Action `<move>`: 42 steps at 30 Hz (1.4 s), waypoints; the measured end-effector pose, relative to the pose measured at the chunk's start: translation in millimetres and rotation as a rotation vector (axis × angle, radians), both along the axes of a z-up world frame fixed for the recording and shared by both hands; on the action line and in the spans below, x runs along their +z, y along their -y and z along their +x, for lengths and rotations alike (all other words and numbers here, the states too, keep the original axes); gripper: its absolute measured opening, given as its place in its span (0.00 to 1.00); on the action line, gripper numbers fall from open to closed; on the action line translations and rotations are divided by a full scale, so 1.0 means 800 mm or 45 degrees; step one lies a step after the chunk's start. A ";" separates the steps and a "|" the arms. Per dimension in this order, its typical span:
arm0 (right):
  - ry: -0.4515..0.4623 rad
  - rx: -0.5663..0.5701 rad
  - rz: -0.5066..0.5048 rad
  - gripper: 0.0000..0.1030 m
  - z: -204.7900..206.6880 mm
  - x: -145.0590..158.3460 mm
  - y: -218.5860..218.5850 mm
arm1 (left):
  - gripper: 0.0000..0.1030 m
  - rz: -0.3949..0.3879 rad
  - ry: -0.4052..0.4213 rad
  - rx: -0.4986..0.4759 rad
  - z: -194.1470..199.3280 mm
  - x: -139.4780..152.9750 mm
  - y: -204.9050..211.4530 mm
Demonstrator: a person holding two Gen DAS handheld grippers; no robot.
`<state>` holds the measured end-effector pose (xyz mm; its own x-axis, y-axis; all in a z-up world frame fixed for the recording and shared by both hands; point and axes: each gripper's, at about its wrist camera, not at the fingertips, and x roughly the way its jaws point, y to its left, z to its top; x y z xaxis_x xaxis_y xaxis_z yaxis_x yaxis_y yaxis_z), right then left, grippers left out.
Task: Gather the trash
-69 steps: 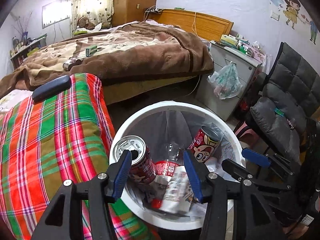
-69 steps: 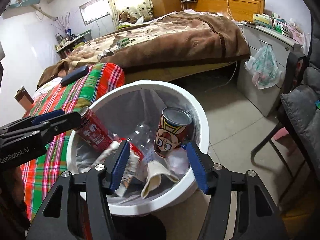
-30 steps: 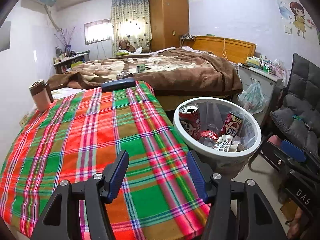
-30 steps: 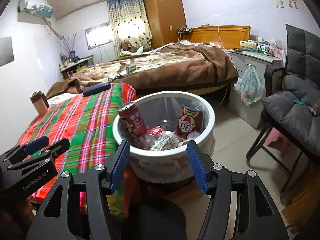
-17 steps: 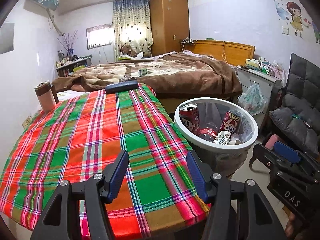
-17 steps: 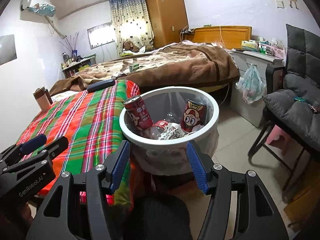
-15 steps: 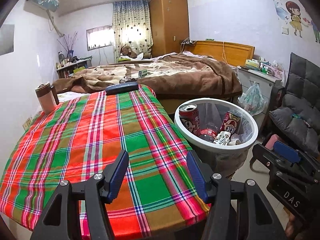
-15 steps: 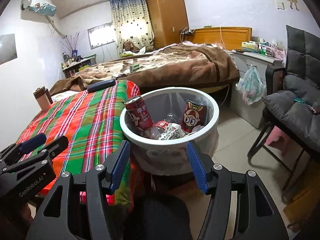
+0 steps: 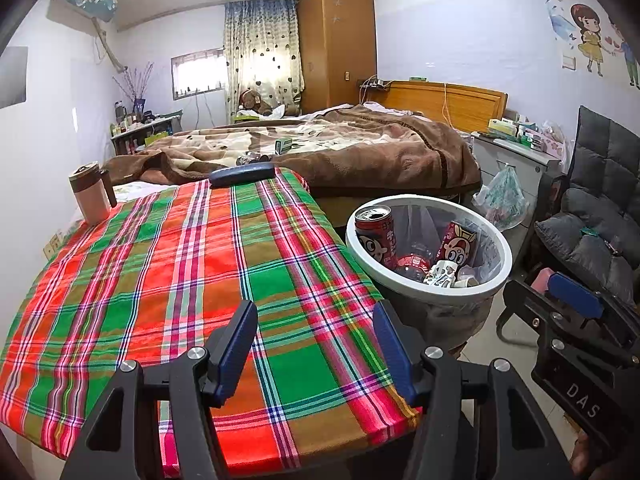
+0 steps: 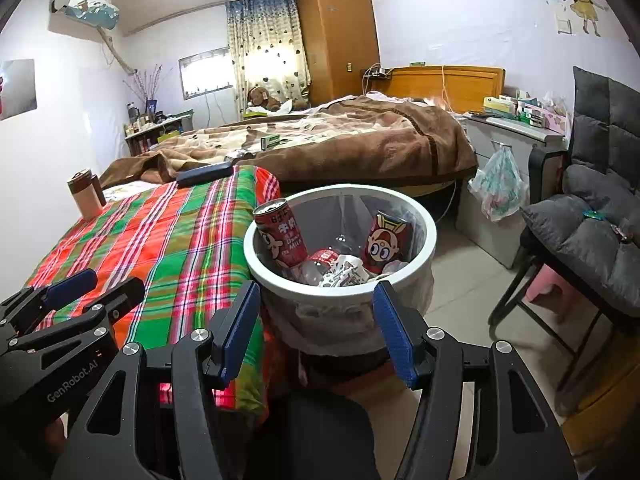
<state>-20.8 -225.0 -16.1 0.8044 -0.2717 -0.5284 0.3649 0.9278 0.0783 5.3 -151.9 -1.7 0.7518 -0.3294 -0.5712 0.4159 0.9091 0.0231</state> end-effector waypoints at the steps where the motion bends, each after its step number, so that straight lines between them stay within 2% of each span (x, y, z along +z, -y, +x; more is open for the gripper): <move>1: 0.000 0.001 -0.001 0.59 0.000 0.000 -0.001 | 0.58 0.000 0.000 0.001 -0.001 0.000 0.000; 42: 0.004 -0.005 -0.024 0.59 -0.001 0.009 -0.005 | 0.58 -0.009 0.009 0.010 -0.007 0.008 -0.008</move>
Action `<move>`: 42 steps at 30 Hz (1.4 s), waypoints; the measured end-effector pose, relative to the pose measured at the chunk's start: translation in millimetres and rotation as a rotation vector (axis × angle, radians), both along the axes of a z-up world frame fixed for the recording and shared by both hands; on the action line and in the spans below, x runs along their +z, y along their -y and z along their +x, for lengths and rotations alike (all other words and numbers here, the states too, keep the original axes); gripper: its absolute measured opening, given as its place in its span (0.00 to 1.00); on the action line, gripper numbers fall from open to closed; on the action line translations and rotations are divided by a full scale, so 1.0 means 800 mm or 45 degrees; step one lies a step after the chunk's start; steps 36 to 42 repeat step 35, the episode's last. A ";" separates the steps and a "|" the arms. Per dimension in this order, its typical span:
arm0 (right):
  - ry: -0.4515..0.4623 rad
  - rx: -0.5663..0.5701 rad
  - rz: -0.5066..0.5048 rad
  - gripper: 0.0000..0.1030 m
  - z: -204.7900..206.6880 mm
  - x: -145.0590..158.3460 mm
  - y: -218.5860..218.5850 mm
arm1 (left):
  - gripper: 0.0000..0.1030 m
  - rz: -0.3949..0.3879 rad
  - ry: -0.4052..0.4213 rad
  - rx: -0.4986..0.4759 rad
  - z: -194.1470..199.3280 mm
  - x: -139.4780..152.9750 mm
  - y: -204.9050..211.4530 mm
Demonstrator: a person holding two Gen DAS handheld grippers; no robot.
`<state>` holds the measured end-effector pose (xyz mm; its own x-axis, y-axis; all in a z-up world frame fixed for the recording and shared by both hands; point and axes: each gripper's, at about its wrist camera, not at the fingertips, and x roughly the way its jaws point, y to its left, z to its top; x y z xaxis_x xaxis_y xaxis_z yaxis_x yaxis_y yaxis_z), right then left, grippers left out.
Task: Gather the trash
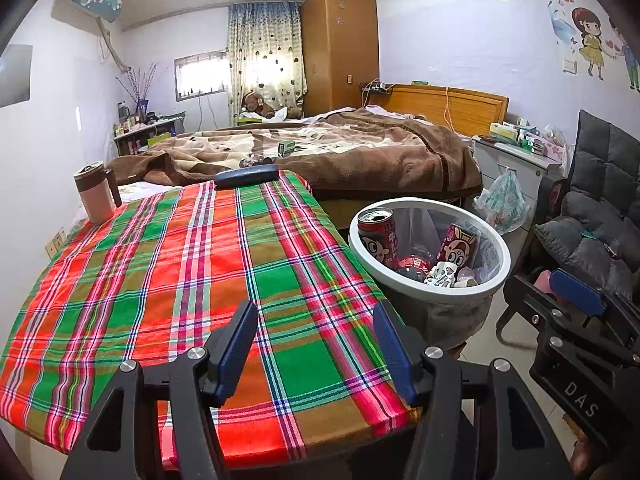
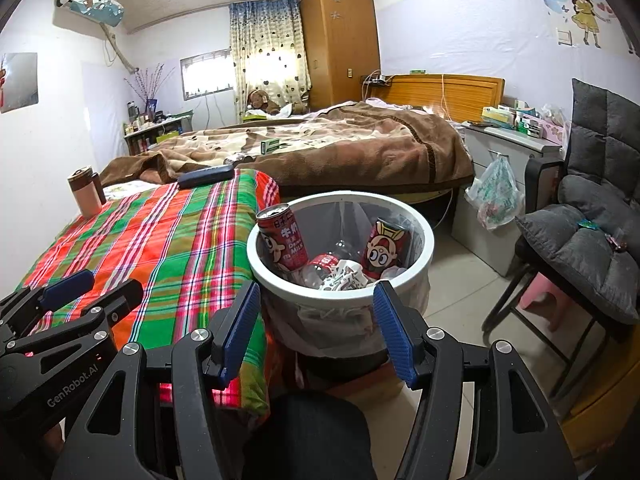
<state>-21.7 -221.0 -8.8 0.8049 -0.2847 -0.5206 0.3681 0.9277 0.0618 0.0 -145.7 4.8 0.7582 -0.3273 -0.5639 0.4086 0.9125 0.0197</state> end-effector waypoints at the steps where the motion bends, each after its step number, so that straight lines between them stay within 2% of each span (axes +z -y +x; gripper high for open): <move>1: -0.001 0.000 0.000 0.59 0.000 0.000 0.000 | 0.58 -0.001 0.000 0.000 0.000 0.000 0.000; 42: -0.001 0.000 -0.002 0.59 -0.001 0.000 -0.002 | 0.58 -0.006 -0.006 0.006 -0.001 -0.002 -0.002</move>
